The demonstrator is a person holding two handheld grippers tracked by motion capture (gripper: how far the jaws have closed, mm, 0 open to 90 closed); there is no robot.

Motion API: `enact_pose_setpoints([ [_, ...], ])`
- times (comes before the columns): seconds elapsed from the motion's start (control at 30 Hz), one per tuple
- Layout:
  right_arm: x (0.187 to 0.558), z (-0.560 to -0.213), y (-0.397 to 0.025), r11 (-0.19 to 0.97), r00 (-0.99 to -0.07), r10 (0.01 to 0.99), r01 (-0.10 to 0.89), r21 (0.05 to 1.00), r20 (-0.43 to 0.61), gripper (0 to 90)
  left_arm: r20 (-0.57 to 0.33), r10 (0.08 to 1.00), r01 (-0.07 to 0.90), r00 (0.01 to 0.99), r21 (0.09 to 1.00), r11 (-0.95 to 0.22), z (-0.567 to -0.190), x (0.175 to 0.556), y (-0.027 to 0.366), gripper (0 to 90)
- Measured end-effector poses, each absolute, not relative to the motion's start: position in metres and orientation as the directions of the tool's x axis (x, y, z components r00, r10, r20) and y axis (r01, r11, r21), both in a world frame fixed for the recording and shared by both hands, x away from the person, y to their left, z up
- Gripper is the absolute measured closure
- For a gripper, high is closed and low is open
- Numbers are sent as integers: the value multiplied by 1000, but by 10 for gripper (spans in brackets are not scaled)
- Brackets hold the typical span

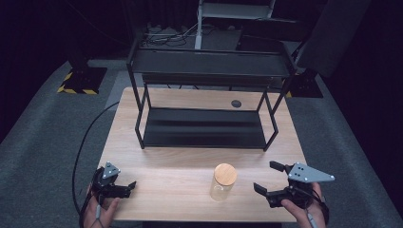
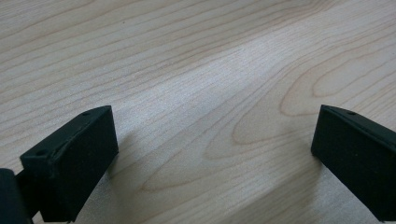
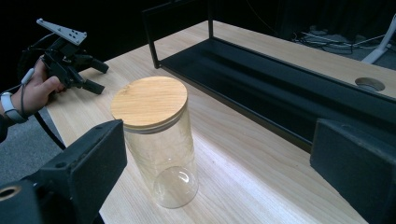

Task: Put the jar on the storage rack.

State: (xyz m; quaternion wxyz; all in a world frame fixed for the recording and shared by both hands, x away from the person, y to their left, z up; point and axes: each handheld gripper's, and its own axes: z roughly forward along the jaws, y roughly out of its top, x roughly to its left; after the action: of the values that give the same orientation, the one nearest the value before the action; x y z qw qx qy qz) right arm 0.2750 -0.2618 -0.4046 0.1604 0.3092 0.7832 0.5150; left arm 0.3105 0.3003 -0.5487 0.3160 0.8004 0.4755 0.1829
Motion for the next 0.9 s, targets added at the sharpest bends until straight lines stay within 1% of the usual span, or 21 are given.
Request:
enact_pose_setpoints([
  [0.9, 281, -399, -239, 281, -780, 622, 301, 911, 65, 35, -9, 878, 646, 479, 681, -346, -549, 310, 300, 5],
])
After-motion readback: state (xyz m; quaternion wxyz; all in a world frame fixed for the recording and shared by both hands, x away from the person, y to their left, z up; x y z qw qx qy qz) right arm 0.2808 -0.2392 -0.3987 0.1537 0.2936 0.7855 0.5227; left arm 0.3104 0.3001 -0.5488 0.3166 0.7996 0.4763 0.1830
